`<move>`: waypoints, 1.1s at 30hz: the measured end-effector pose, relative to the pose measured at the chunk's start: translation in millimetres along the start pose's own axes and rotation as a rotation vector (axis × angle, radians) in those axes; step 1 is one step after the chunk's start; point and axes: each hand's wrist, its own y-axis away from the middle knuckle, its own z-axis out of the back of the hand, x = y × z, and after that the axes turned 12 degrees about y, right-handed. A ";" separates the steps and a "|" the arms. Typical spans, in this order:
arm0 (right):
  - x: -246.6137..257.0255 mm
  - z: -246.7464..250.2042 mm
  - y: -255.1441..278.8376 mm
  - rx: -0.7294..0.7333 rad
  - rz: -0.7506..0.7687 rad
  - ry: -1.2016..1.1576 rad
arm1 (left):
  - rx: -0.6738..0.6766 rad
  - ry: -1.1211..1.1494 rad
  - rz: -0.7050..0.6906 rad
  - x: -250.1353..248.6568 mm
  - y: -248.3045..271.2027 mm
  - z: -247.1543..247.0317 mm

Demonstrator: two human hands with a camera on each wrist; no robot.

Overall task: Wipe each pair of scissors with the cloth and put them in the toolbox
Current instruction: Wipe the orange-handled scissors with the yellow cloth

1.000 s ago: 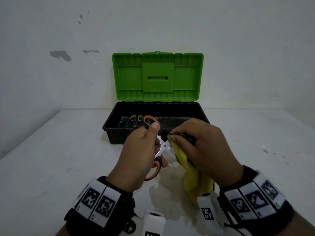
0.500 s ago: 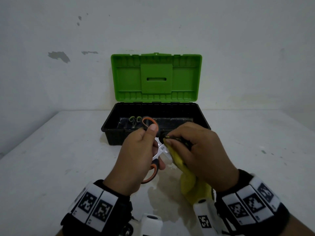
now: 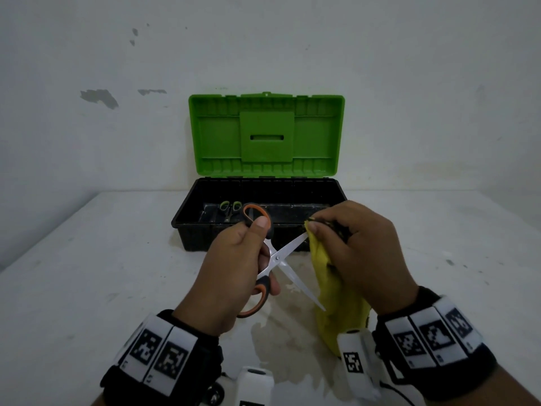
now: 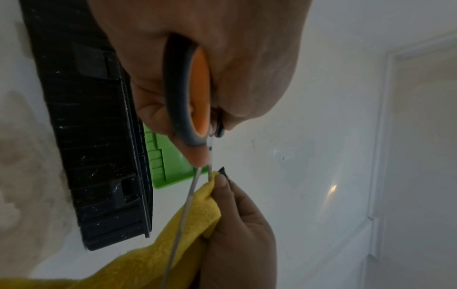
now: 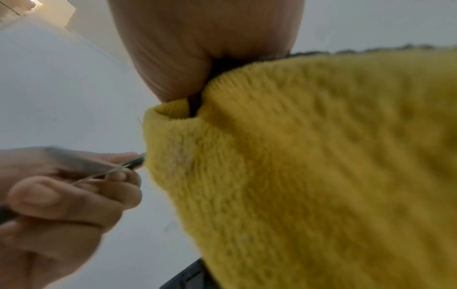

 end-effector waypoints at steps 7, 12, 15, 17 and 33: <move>-2.7 0.1 1.6 -0.002 0.034 0.008 | 0.010 -0.027 0.005 -2.6 2.2 4.8; -36.3 3.8 -0.2 -0.027 -0.159 0.019 | -0.060 0.017 0.040 -4.1 -1.2 9.8; -37.0 11.3 2.6 -0.065 -0.152 -0.028 | -0.100 0.037 0.086 -4.5 -6.9 11.5; -26.9 12.6 4.2 -0.050 -0.071 -0.042 | -0.101 0.038 0.144 -2.8 -11.0 10.1; 1.2 -10.2 7.8 0.085 0.163 -0.036 | -0.043 0.060 0.323 -3.6 -16.8 -8.8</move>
